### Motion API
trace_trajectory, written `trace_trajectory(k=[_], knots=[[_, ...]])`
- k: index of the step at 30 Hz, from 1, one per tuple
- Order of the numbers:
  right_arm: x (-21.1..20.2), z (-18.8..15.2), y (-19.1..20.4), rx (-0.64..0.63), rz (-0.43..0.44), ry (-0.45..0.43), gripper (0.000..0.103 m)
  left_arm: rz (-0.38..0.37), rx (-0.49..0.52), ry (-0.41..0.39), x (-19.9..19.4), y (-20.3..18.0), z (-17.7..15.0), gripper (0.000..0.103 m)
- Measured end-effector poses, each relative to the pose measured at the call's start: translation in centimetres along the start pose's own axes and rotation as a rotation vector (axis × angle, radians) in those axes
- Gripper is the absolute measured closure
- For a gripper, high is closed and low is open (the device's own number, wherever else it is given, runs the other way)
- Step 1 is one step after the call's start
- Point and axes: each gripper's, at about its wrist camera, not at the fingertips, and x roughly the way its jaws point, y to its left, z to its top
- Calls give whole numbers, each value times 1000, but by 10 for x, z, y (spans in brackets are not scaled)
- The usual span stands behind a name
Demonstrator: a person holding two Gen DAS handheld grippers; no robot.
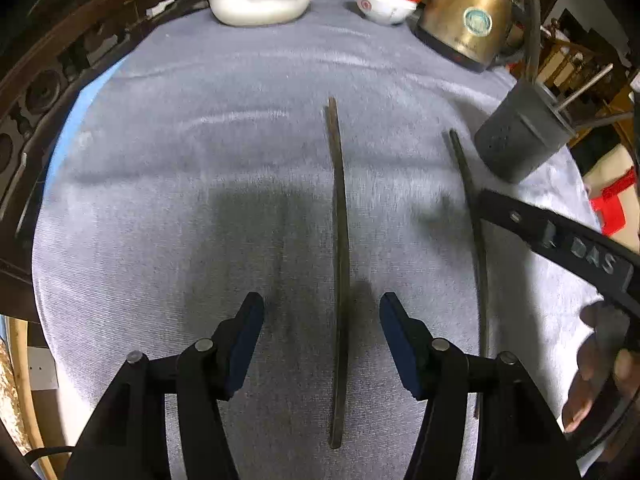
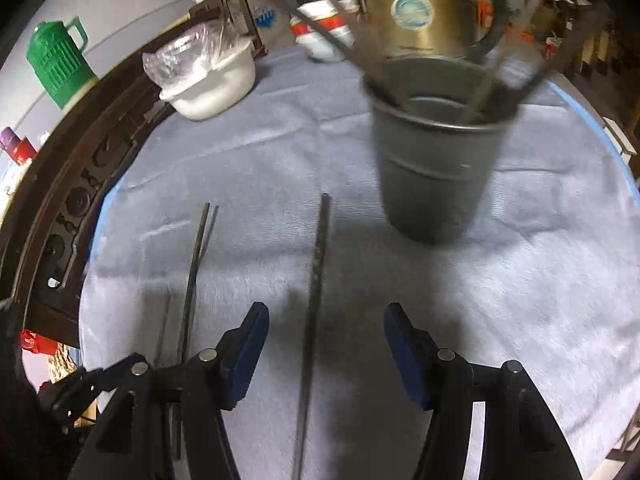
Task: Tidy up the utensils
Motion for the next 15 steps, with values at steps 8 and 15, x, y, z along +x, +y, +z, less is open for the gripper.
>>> trace_trajectory(k=[8, 15], knots=[[17, -11, 8, -67, -36, 85, 95, 65, 47, -17, 8, 2, 0, 96], [7, -31, -3, -38, 37, 117, 91, -15, 57, 45, -7, 4, -18, 93]])
